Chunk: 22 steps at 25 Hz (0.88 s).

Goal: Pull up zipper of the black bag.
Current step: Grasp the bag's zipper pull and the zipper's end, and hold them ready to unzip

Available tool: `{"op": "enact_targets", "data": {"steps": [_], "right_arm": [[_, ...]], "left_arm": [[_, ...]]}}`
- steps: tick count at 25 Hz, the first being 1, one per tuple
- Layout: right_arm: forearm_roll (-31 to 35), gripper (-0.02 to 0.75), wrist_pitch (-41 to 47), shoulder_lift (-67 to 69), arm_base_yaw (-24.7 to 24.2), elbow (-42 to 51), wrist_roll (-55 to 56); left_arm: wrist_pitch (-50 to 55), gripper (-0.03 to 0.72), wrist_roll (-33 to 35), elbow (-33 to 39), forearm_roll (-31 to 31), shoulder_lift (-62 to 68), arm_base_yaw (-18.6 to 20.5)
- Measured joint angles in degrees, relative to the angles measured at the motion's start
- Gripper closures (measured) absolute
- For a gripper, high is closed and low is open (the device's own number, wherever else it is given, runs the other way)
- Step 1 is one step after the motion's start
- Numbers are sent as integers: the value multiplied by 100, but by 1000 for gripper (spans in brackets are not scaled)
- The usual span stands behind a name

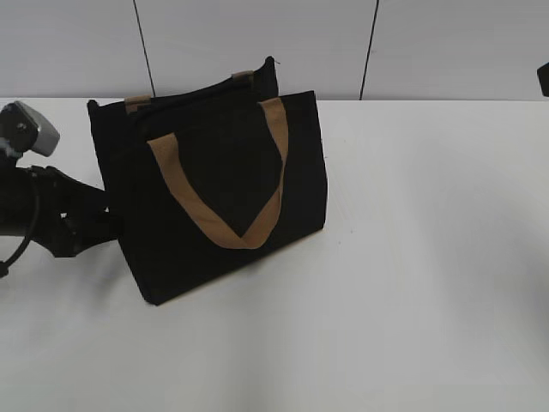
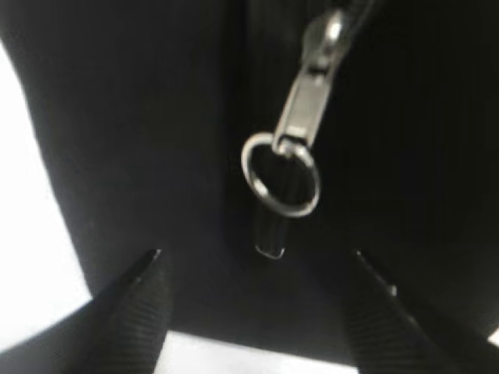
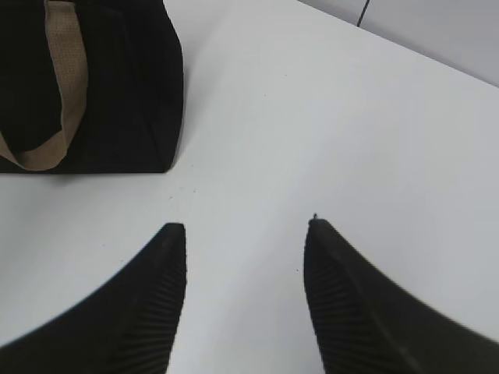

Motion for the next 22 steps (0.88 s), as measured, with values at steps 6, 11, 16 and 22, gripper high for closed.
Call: {"op": "enact_targets", "data": {"steps": [6, 11, 16, 22], "right_arm": [[5, 361, 0, 0, 0, 0, 0], [5, 361, 0, 0, 0, 0, 0], [5, 361, 5, 0, 0, 0, -6], [12, 361, 31, 0, 0, 0, -6]], "left_arm": [[370, 185, 520, 0, -76, 447, -9], [614, 190, 672, -16, -95, 610, -15], [633, 197, 682, -155, -95, 695, -15], [702, 200, 682, -299, -89, 736, -15]]}}
